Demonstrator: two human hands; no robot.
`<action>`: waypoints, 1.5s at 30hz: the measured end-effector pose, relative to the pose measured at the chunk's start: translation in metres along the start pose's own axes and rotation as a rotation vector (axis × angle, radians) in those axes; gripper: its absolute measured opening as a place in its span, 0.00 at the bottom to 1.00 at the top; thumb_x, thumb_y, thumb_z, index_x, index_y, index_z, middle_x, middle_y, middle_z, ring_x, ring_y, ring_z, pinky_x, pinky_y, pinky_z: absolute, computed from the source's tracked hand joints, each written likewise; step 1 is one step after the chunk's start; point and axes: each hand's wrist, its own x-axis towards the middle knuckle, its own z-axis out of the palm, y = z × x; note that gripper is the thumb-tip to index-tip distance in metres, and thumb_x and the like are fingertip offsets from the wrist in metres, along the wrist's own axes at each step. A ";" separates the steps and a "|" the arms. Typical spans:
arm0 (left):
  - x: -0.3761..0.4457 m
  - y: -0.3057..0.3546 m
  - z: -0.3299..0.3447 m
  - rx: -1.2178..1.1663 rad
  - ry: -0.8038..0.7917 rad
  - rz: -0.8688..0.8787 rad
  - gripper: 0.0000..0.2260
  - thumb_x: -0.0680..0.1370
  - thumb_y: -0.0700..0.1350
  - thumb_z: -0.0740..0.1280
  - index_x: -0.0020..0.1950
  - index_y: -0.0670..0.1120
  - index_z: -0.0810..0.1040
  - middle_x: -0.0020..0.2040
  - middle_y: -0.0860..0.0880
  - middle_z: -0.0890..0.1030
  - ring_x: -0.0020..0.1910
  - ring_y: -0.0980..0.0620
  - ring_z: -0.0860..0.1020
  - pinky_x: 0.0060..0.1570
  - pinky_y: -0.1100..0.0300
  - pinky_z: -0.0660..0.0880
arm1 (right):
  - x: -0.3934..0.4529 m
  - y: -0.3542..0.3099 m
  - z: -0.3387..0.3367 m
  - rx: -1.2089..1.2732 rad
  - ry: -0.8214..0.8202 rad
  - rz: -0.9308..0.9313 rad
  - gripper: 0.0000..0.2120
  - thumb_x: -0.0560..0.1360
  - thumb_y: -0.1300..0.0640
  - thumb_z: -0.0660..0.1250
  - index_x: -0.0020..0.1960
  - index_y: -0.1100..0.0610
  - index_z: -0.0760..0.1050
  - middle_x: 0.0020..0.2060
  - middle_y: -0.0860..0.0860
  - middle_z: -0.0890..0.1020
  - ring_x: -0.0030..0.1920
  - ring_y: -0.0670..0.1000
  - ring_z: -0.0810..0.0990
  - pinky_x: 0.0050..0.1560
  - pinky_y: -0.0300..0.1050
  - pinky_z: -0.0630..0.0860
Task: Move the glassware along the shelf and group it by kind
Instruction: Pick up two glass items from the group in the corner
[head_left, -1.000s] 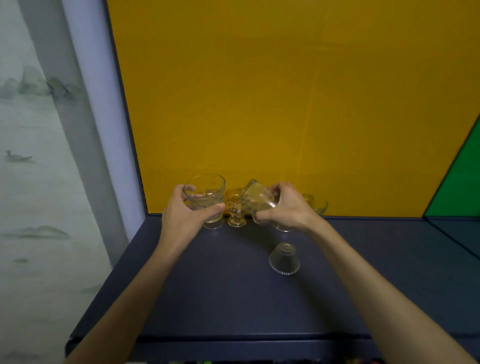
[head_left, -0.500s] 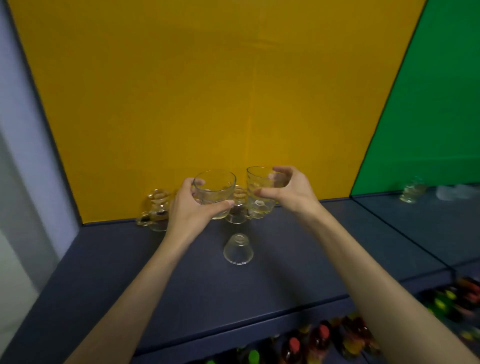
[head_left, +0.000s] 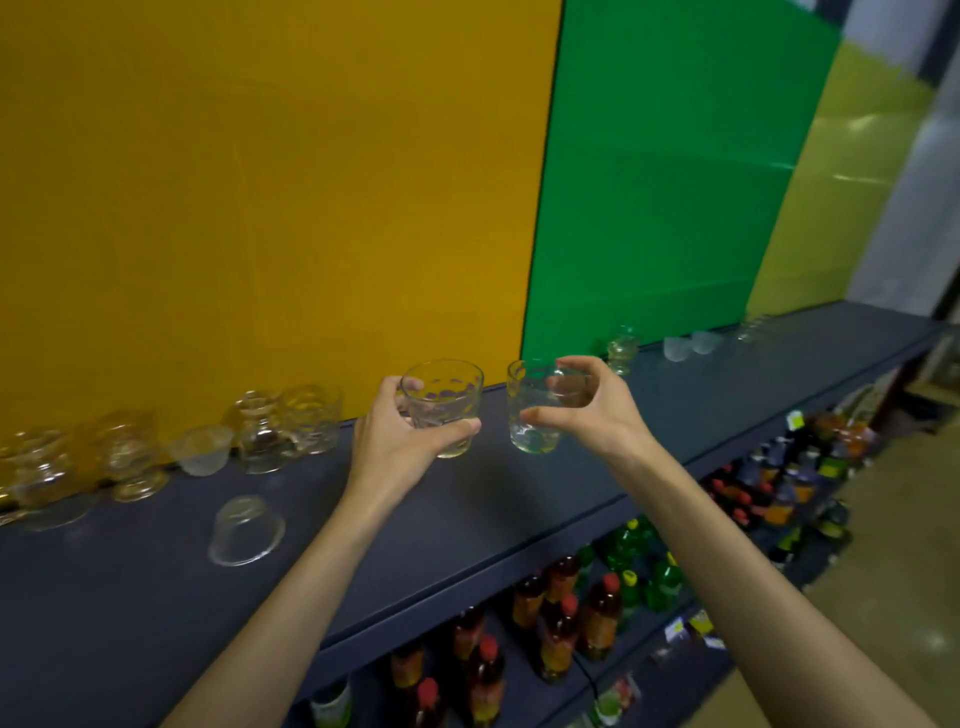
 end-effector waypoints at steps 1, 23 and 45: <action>-0.004 0.005 0.021 0.008 -0.019 0.001 0.29 0.60 0.53 0.84 0.54 0.53 0.74 0.48 0.56 0.83 0.38 0.66 0.80 0.40 0.60 0.77 | -0.001 0.007 -0.020 -0.008 0.010 -0.001 0.38 0.60 0.55 0.85 0.66 0.52 0.71 0.55 0.48 0.81 0.57 0.48 0.80 0.58 0.49 0.78; -0.030 0.113 0.444 0.051 -0.231 0.023 0.28 0.59 0.56 0.83 0.52 0.51 0.75 0.48 0.57 0.80 0.44 0.62 0.78 0.39 0.62 0.74 | 0.045 0.175 -0.407 -0.038 0.229 0.008 0.39 0.58 0.55 0.86 0.66 0.52 0.74 0.54 0.45 0.81 0.56 0.44 0.80 0.52 0.39 0.75; 0.163 0.114 0.757 0.263 -0.101 -0.022 0.32 0.60 0.59 0.81 0.58 0.51 0.72 0.46 0.58 0.78 0.50 0.51 0.79 0.49 0.55 0.77 | 0.346 0.332 -0.616 -0.143 0.168 -0.006 0.40 0.54 0.47 0.86 0.63 0.47 0.74 0.54 0.42 0.81 0.56 0.46 0.80 0.54 0.44 0.76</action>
